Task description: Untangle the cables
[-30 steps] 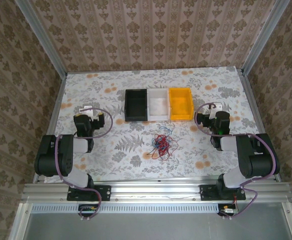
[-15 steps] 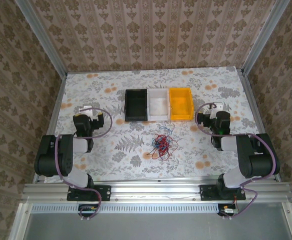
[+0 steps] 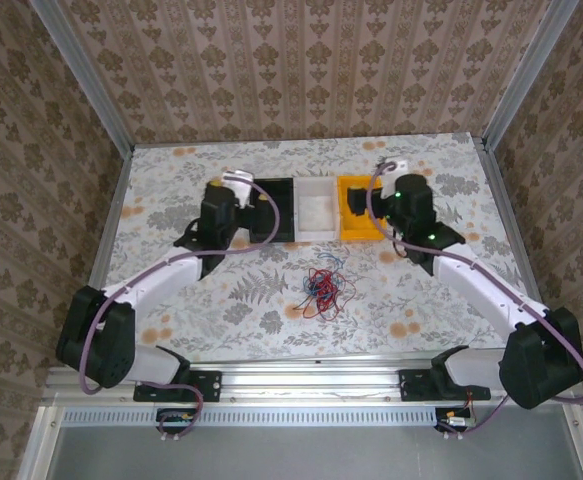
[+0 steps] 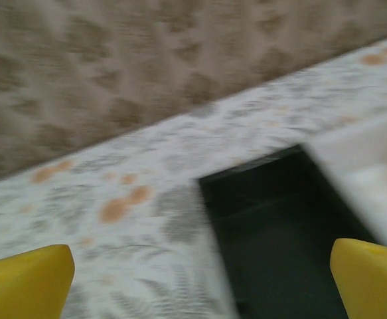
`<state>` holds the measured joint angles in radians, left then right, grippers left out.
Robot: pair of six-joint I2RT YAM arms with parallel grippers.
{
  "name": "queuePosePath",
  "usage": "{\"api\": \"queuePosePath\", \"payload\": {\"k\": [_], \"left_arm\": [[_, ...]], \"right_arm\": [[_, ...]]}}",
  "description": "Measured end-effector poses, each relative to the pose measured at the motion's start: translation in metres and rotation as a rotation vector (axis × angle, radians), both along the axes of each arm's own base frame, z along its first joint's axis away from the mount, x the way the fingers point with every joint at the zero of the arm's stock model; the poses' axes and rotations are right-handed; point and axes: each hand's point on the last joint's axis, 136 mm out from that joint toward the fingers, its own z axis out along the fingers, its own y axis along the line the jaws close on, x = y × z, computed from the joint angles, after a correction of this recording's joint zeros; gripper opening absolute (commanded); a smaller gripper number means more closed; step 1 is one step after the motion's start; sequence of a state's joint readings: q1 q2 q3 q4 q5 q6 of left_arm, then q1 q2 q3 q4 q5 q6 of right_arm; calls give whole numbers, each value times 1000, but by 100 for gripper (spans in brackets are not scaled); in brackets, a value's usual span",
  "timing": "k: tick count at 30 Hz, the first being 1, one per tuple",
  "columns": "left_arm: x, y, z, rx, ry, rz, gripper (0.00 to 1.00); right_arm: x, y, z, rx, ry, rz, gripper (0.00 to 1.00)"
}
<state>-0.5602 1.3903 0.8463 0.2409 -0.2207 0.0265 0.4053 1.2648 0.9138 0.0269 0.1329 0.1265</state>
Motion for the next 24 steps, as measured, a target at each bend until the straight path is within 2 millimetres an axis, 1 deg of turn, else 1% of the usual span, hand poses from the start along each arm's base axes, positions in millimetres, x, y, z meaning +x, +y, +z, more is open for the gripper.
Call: {"api": "queuePosePath", "payload": {"k": [1, 3, 5, 6, 8, 9, 10, 11, 14, 16, 18, 21, 22, 24], "left_arm": [[-7, -15, -5, -19, 38, -50, 100], [-28, -46, -27, -45, 144, -168, 100], [-54, -69, -53, -34, 255, -268, 100], [-69, -79, -66, -17, 312, -317, 100], [-94, -93, -86, 18, 395, -389, 100], [-106, -99, -94, 36, 434, -424, 100], [-115, -102, -99, 46, 460, -447, 100], [-123, -103, -104, 55, 486, -466, 100], [-130, -103, -110, 63, 521, -486, 100], [-132, -103, -113, 71, 540, -490, 100], [-133, -105, -118, 81, 557, -497, 100], [-132, -107, -125, 96, 576, -504, 100], [-131, -108, -126, 103, 580, -507, 100], [-130, -110, -127, 116, 583, -512, 100]], "right_arm": [[-9, 10, -11, -13, 44, 22, 74], [-34, 30, -41, -55, 156, 98, 70], [-54, 37, -67, -71, 253, 150, 68], [-64, 38, -80, -74, 304, 172, 67], [-81, 37, -101, -76, 388, 209, 63], [-90, 39, -111, -75, 432, 234, 60], [-97, 40, -118, -72, 465, 249, 59], [-103, 42, -126, -68, 506, 268, 56], [-113, 48, -147, -58, 607, 300, 47], [-117, 50, -164, -64, 681, 305, 46], [-121, 51, -178, -75, 741, 308, 43], [-121, 52, -189, -83, 790, 306, 39], [-120, 53, -190, -84, 796, 305, 36], [-118, 54, -191, -84, 798, 302, 27]]}}
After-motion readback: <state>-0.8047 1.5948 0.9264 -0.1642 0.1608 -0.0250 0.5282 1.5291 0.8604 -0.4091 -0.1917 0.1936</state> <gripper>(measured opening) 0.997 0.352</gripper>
